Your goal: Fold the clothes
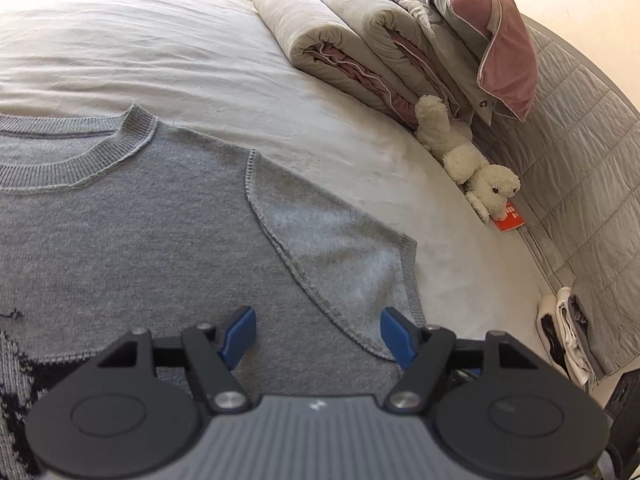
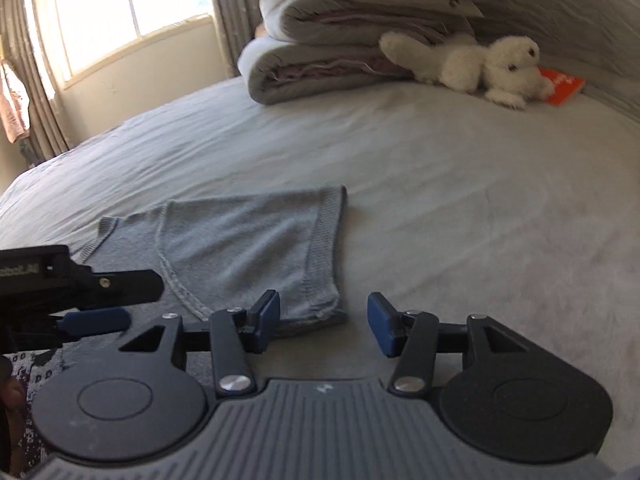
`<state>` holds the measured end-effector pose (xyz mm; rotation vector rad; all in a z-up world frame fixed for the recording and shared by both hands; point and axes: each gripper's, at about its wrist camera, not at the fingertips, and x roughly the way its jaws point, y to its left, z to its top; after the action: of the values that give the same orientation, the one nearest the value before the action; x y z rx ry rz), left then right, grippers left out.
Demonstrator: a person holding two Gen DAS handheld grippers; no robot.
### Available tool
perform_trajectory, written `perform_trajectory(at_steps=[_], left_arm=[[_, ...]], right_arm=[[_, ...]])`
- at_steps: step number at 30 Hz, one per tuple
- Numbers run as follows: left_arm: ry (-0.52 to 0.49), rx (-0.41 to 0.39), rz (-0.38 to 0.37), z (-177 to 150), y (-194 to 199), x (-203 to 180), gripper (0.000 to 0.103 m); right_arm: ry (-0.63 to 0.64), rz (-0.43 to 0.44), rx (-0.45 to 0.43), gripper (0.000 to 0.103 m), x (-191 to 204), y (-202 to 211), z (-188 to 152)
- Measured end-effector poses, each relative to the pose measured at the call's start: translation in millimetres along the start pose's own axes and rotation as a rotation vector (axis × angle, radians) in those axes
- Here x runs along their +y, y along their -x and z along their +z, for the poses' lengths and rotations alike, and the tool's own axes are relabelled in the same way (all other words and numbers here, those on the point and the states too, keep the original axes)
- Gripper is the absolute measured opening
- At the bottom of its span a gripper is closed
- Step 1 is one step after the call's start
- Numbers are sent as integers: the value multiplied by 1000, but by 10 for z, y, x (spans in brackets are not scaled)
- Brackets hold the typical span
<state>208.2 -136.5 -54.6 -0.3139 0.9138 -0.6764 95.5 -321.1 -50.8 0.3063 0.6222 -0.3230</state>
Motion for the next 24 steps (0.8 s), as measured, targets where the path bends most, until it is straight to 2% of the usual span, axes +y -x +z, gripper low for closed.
perform_trajectory(at_steps=[1,2,3,9,11,15,19,24], left_arm=[[-7,3,0,6,0,-16,70],[-14,6,-1,13,-2,-34,70],[-21,9,-2,19,-4,-52,70],[-26,13,-41,75,28,-91,71],[-23,12,-63,98,44,-91,71],[-33,9,-87,123,51,-120,71],[-78,15,-53,117,-8,-188,71],[-133,12,17,102,-127,-227,71]], right_arm=[[12,15,-7,53,15,-14,-10],[24,37,-13,39,32,-29,-19],[37,60,-19,13,49,-43,-28],[101,181,-110,12,172,141,-66],[158,225,-144,12,263,220,-81],[285,314,-142,12,467,270,-168],[392,364,-122,12,622,284,-265],[433,371,-108,12,650,274,-300]])
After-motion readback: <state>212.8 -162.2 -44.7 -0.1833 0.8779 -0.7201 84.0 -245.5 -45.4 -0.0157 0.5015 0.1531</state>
